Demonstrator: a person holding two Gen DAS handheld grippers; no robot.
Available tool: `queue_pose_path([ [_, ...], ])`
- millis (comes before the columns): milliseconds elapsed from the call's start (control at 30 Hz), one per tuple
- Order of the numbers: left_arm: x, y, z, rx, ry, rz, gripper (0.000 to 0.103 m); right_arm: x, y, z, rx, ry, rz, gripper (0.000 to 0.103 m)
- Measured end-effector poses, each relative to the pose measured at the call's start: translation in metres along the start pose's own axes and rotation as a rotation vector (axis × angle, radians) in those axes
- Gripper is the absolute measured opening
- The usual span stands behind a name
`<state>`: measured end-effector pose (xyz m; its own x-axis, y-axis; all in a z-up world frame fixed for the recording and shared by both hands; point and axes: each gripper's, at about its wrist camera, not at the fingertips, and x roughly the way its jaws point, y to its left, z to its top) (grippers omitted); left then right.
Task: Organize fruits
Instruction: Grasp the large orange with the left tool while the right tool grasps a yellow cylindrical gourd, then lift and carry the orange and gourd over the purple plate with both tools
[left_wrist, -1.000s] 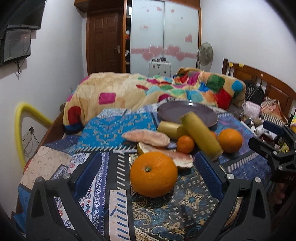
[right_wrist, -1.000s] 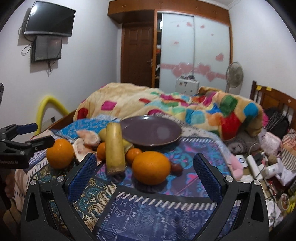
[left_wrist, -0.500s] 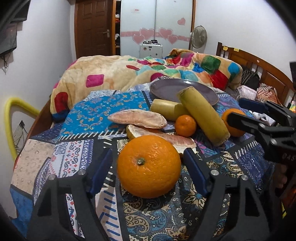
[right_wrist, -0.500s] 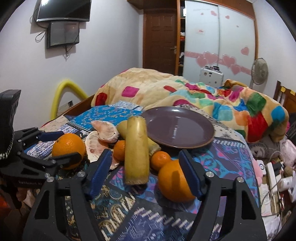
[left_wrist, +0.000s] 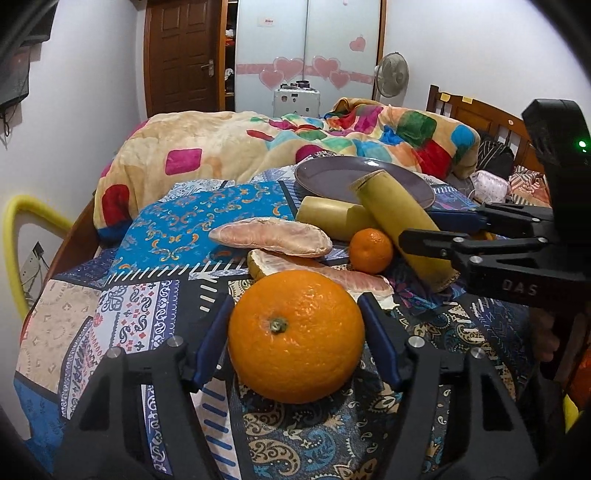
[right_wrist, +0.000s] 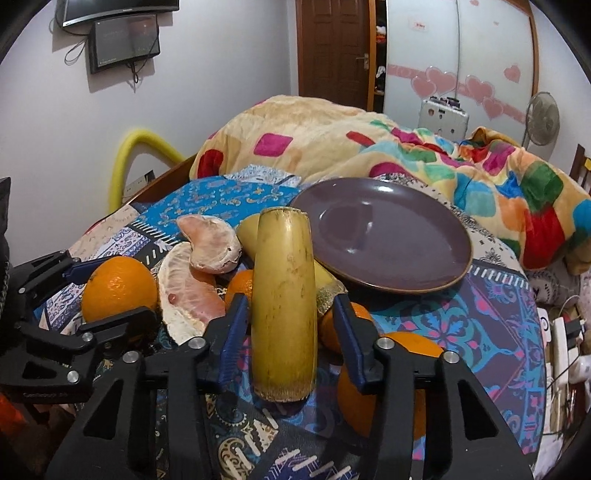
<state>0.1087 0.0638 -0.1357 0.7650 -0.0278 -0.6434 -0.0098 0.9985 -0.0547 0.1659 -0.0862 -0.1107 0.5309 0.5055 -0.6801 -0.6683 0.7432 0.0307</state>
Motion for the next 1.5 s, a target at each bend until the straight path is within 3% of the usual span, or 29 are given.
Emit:
queue_pose_path([
  [100, 0.000, 0.001, 0.000, -0.003, 0.001, -0.001, 0.068, 0.005, 0.001, 0.001, -0.002, 0.016, 0.022, 0.034],
  [433, -0.003, 0.002, 0.008, -0.011, 0.010, 0.007, 0.067, -0.008, 0.002, -0.003, 0.017, 0.001, 0.023, 0.034],
  [967, -0.027, -0.020, 0.053, 0.033, -0.091, 0.011, 0.067, -0.064, -0.018, 0.013, 0.003, -0.143, -0.040, 0.034],
  [1267, -0.019, -0.037, 0.085, 0.074, -0.125, 0.012, 0.067, -0.061, -0.045, 0.027, 0.018, -0.176, -0.092, 0.034],
  [1500, 0.004, -0.041, 0.106, 0.090, -0.094, 0.015, 0.067, -0.049, -0.064, 0.041, 0.025, -0.188, -0.136, 0.034],
])
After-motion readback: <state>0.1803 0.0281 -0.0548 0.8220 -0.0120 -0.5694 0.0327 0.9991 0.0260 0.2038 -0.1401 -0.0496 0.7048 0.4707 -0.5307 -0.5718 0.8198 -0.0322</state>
